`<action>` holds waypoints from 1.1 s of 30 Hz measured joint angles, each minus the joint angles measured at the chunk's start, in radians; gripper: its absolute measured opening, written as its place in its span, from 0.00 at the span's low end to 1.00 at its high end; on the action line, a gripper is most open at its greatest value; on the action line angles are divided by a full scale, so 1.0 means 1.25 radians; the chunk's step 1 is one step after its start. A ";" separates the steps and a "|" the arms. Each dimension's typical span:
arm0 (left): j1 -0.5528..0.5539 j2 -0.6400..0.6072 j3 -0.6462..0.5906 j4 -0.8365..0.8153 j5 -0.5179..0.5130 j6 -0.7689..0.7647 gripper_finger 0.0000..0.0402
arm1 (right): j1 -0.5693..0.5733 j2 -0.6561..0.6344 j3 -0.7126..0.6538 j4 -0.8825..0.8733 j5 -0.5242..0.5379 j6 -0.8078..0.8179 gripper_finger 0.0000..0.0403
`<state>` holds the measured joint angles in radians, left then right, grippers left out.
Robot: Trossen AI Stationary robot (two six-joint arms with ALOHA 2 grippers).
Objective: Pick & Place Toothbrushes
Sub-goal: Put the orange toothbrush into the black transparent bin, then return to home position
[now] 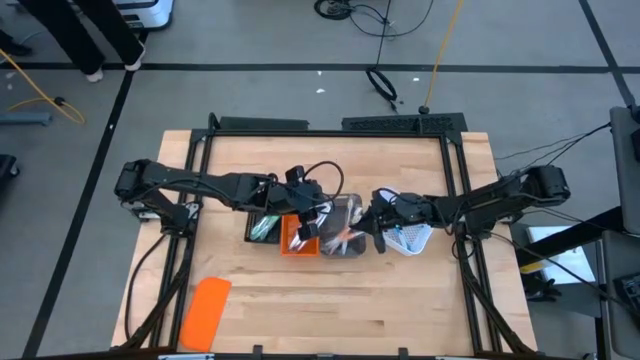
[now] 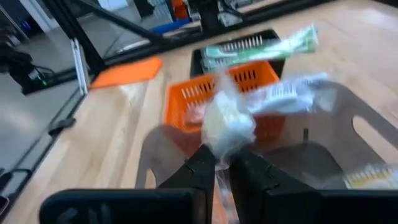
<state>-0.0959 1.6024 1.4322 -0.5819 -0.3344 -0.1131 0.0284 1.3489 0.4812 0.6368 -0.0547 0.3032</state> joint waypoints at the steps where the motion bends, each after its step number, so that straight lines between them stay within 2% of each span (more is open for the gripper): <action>1: 0.000 0.000 0.000 0.000 0.000 0.000 0.29 | 0.000 0.004 0.001 0.014 0.000 0.003 0.08; 4: 0.000 0.000 0.000 0.000 0.000 0.000 0.29 | 0.000 0.007 0.000 0.010 0.000 -0.013 0.11; 12: 0.000 0.000 0.000 0.001 0.000 0.001 0.29 | -0.023 -0.001 0.000 0.013 -0.002 -0.025 0.35; 17: 0.000 0.000 0.000 0.007 -0.011 0.005 0.29 | -0.046 -0.001 0.000 0.019 -0.041 -0.025 0.45; 22: 0.004 0.000 0.000 -0.013 -0.025 0.025 0.29 | -0.068 -0.011 0.000 0.025 -0.043 -0.033 0.47; 29: 0.004 0.000 0.000 -0.070 -0.212 -0.006 0.29 | -0.107 -0.101 0.001 -0.064 -0.043 -0.103 0.44; 33: 0.004 -0.002 -0.043 -0.070 -0.258 -0.043 0.29 | -0.122 -0.185 0.001 -0.189 -0.040 -0.131 0.42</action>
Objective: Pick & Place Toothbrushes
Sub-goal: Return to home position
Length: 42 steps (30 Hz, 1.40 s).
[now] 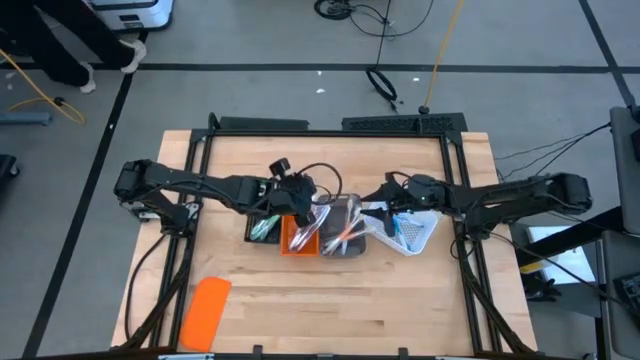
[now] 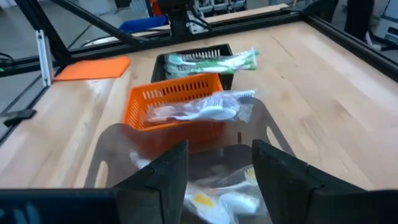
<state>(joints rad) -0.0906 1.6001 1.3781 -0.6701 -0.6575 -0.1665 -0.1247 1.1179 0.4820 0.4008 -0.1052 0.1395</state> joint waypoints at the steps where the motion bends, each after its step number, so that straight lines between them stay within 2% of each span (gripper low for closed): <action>1: -0.001 -0.006 -0.021 0.010 -0.002 -0.013 0.29 | -0.001 -0.023 0.000 -0.029 0.000 0.001 0.42; 4: -0.001 -0.042 -0.094 0.050 0.012 -0.027 0.29 | 0.000 -0.090 -0.001 -0.095 0.001 -0.002 0.40; 9: -0.006 -0.171 -0.249 0.118 0.044 -0.057 0.29 | 0.001 -0.208 -0.060 -0.115 0.005 -0.018 0.37; 13: -0.019 -0.314 -0.385 0.222 0.045 -0.039 0.29 | 0.002 -0.316 -0.134 -0.104 0.059 -0.020 0.36; 17: -0.030 -0.441 -0.499 0.313 0.076 -0.015 0.29 | 0.002 -0.420 -0.198 -0.102 0.075 -0.039 0.35; 19: -0.035 -0.502 -0.551 0.340 0.080 -0.012 0.29 | 0.003 -0.464 -0.219 -0.086 0.115 -0.043 0.34; 22: -0.038 -0.576 -0.626 0.394 0.080 -0.003 0.29 | 0.002 -0.538 -0.258 -0.097 0.168 -0.054 0.34; 25: -0.036 -0.638 -0.700 0.438 0.079 -0.002 0.29 | 0.002 -0.592 -0.289 -0.091 0.165 -0.058 0.34; 31: -0.028 -0.741 -0.826 0.487 0.081 0.000 0.29 | 0.002 -0.653 -0.322 -0.121 0.146 -0.058 0.35; 37: -0.027 -0.822 -0.903 0.497 0.085 -0.013 0.29 | 0.002 -0.674 -0.324 -0.164 0.146 -0.076 0.35; 42: -0.028 -0.876 -0.978 0.497 0.079 -0.091 0.29 | 0.002 -0.678 -0.325 -0.190 0.146 -0.087 0.35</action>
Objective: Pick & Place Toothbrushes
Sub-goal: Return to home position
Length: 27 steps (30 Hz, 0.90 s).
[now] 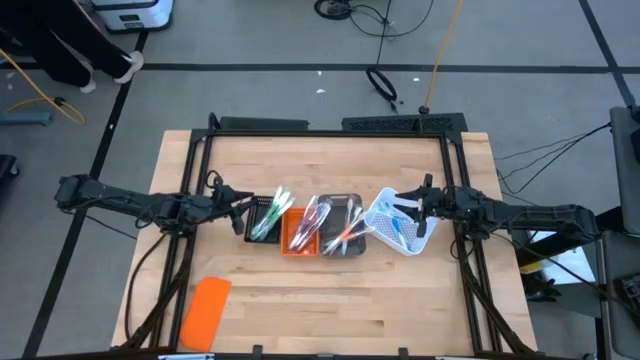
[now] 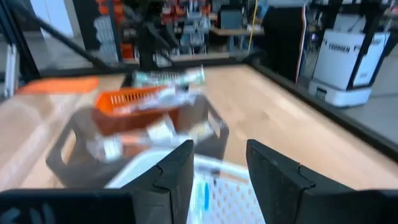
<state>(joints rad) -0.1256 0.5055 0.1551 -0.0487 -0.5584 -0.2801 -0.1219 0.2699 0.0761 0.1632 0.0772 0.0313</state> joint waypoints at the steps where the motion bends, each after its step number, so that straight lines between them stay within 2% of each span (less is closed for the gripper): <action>1: -0.001 -0.007 -0.014 0.000 0.000 -0.017 0.29 | 0.000 -0.001 0.000 -0.014 0.000 -0.001 0.35; 11: -0.001 -0.024 -0.098 0.056 0.006 -0.065 0.29 | 0.014 -0.001 -0.001 -0.088 -0.004 0.043 0.35; 24: -0.001 -0.022 -0.103 0.076 0.007 -0.095 0.29 | 0.033 0.000 -0.002 -0.092 -0.003 0.068 0.35; 27: -0.001 -0.022 -0.104 0.132 0.008 -0.153 0.29 | 0.033 0.000 -0.002 -0.086 -0.002 0.068 0.35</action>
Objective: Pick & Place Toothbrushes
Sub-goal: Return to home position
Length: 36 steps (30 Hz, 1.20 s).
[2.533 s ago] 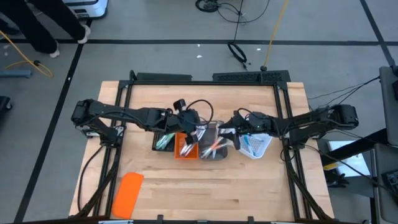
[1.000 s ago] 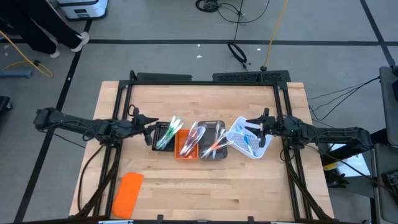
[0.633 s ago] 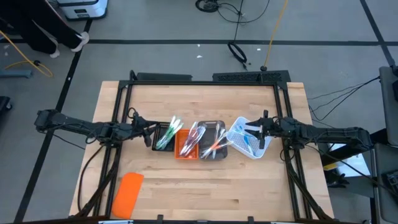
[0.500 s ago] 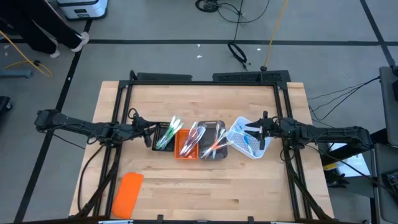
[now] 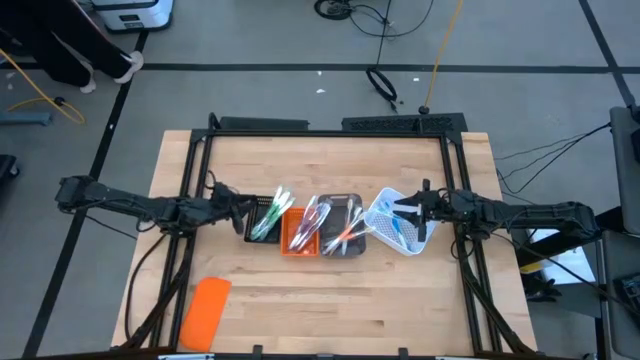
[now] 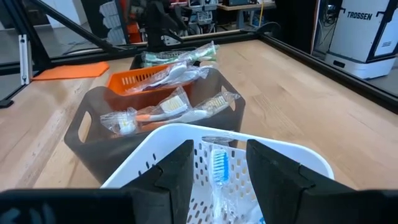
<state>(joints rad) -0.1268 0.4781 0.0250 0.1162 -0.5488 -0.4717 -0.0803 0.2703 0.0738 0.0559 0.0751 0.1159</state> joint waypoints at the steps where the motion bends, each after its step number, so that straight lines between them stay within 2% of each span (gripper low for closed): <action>1: 0.000 -0.001 0.000 0.020 0.000 -0.024 0.29 | 0.000 0.000 0.000 0.001 0.000 0.000 0.35; 9: 0.000 -0.001 0.000 0.101 0.000 -0.059 0.29 | 0.000 -0.020 0.000 0.003 0.001 0.000 0.35; 21: 0.000 -0.001 0.001 0.100 0.000 -0.061 0.29 | 0.000 -0.213 -0.001 0.009 0.002 0.000 0.35; 36: 0.000 -0.001 0.001 0.099 0.000 -0.061 0.29 | 0.000 -0.214 -0.001 0.034 0.002 0.000 0.35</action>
<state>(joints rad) -0.1268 0.4774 0.0261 0.2405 -0.5488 -0.5479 -0.0807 0.0029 0.0731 0.0990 0.0776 0.1154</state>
